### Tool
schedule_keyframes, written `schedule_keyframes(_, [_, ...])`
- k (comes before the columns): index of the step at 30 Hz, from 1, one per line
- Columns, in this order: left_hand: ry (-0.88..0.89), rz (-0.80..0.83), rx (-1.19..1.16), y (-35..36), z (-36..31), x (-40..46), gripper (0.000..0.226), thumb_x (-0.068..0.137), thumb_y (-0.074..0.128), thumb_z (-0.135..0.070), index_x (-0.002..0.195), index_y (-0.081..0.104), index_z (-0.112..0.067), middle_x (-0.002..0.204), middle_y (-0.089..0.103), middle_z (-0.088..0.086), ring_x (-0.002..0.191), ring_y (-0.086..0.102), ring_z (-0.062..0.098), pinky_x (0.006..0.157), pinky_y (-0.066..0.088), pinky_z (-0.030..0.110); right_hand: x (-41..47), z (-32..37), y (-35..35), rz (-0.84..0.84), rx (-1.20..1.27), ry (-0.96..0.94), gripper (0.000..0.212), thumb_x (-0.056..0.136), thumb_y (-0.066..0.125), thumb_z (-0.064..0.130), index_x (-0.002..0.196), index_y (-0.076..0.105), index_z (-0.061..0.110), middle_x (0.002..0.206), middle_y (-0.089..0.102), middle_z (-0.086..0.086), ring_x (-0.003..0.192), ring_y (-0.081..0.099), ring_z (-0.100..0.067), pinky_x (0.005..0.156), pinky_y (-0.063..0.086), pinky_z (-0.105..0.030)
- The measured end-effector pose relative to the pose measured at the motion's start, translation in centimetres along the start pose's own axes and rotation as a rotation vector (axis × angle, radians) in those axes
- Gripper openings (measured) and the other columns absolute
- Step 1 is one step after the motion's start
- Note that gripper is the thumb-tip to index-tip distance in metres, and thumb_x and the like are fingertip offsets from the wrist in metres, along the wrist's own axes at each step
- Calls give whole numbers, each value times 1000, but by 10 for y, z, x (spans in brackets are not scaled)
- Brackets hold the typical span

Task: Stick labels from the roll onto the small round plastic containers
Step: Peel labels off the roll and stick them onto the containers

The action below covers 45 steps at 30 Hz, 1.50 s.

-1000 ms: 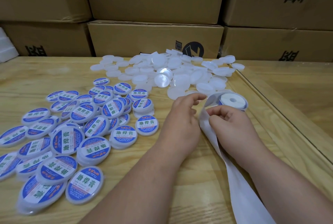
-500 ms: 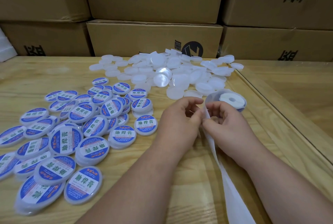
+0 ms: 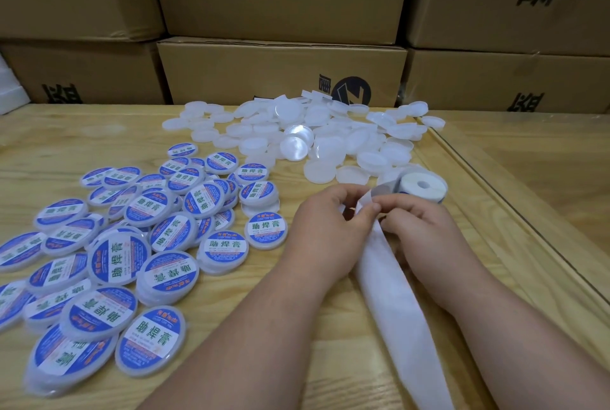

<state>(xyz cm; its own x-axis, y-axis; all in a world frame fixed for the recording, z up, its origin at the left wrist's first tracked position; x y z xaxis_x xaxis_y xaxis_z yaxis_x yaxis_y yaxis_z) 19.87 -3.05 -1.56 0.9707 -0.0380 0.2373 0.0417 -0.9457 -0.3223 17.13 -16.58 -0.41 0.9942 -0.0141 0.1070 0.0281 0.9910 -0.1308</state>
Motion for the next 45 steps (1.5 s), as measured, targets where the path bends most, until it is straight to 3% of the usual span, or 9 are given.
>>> schedule_keyframes(5, [-28, -73, -12, -3, 1, 0, 3, 89, 73, -40, 87, 73, -38, 91, 66, -37, 88, 59, -17, 65, 40, -1, 4, -8, -8, -149, -81, 51, 37, 88, 49, 7, 92, 80, 28, 84, 79, 8, 79, 75, -8, 55, 50, -24])
schedule_keyframes(10, [-15, -77, 7, -1, 0, -1, 16, 85, 76, -44, 74, 71, -33, 83, 67, -33, 80, 61, -12, 62, 40, 2, 6, -8, -11, -232, -48, 29, 41, 78, 50, 18, 75, 76, 50, 82, 77, 9, 80, 75, -10, 52, 54, -27])
schedule_keyframes(15, [25, -10, 9, 5, 1, -3, 9, 83, 73, -35, 75, 70, -32, 78, 69, -27, 66, 61, -7, 57, 41, 6, 7, -10, -15, -262, -42, 24, 26, 87, 53, 19, 72, 74, 24, 78, 76, 4, 83, 76, -16, 57, 60, -36])
schedule_keyframes(21, [54, 10, -4, 7, -3, -6, 9, 82, 70, -30, 74, 69, -32, 75, 69, -25, 64, 61, -4, 57, 41, 7, 6, -8, -12, -184, -62, 54, 35, 87, 65, 44, 75, 72, 11, 75, 76, -6, 70, 75, -20, 57, 58, -33])
schedule_keyframes(25, [41, 35, -39, 6, -5, -6, 11, 88, 65, -28, 80, 72, -30, 74, 69, -21, 47, 52, -3, 50, 37, 7, 5, -6, -12, -201, -136, 39, 34, 75, 60, 32, 71, 56, -1, 63, 54, -4, 63, 49, -16, 62, 41, -35])
schedule_keyframes(30, [-2, 45, -62, 4, -5, -5, 9, 89, 69, -28, 93, 75, -34, 81, 73, -18, 54, 59, -4, 54, 41, 8, 6, -8, -12, -182, -109, 44, 22, 89, 59, 12, 74, 58, -5, 66, 56, -10, 62, 52, -18, 60, 43, -34])
schedule_keyframes(35, [-17, 58, -70, 4, -5, -6, 14, 87, 69, -32, 100, 74, -36, 90, 71, -30, 74, 68, -4, 65, 51, 10, 7, -8, -6, -125, -16, 62, 14, 89, 54, -4, 87, 66, 2, 53, 61, 1, 44, 54, -7, 41, 44, -19])
schedule_keyframes(39, [-6, 27, -45, 2, -6, -4, 13, 90, 70, -29, 100, 76, -33, 94, 72, -30, 90, 66, -9, 80, 55, 18, 6, -6, -3, -85, -43, 12, 17, 88, 59, -2, 87, 69, 12, 58, 63, 7, 49, 56, -8, 47, 46, -19])
schedule_keyframes(45, [-9, 6, -98, -1, -8, -3, 7, 89, 74, -31, 83, 75, -36, 86, 70, -32, 85, 64, -12, 68, 46, 5, 5, -4, -1, -26, -46, 10, 9, 82, 64, 13, 87, 70, 18, 72, 67, 2, 68, 57, -20, 65, 47, -36])
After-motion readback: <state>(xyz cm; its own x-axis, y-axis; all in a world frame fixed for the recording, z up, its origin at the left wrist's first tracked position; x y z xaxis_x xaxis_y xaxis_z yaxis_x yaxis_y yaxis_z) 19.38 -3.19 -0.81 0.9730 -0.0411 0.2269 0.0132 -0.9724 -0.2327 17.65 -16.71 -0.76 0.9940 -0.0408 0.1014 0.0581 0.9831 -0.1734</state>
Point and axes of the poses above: each hand's wrist, its own x-axis towards the middle knuckle, its own y-axis out of the palm, z = x × y, the point moved 5 cm from there along x, towards the middle knuckle
